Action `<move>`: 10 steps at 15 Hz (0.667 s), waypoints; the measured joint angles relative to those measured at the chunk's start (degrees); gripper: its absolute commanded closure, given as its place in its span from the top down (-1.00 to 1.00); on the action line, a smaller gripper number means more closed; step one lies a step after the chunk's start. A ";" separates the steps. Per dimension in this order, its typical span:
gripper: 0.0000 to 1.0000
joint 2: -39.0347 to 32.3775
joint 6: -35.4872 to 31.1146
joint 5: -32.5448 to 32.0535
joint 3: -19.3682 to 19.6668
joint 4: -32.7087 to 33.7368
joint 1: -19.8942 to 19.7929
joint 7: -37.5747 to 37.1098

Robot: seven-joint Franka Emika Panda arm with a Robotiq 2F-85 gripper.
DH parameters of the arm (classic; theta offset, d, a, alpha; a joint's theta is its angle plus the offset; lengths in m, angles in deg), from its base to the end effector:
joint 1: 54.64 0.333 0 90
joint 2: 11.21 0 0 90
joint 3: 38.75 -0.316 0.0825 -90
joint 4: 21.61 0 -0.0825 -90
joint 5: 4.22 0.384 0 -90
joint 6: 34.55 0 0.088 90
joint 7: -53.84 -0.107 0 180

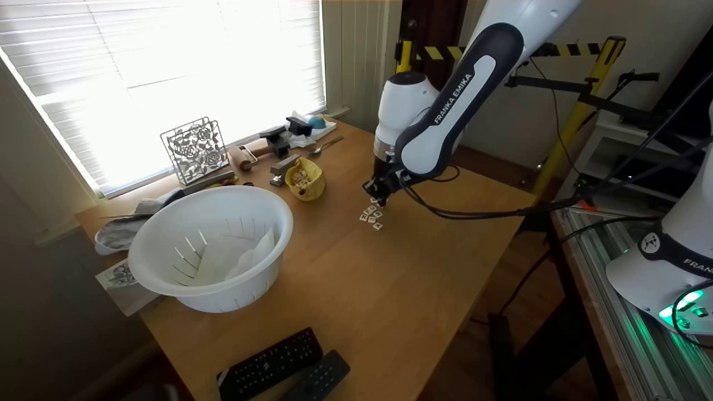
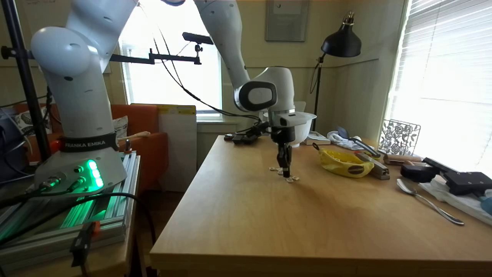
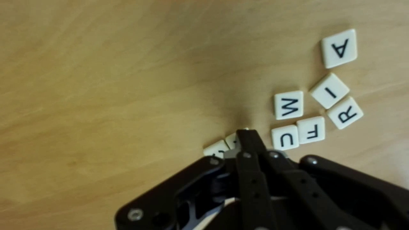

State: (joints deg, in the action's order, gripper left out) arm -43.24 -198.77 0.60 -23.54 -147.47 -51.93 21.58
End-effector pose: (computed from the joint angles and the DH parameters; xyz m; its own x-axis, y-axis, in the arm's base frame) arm 0.5462 -0.1303 0.1471 0.6784 -0.7146 0.1706 -0.7272 -0.6862 0.0178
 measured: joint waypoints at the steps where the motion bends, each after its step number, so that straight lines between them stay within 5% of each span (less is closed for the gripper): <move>1: -1.00 -0.10 0.00 0.17 0.00 0.18 0.01 -0.36; 10: -1.00 -0.49 0.03 1.66 -0.08 0.82 0.06 -2.69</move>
State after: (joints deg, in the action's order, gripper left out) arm -43.74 -198.74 2.27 -23.62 -146.66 -51.87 18.89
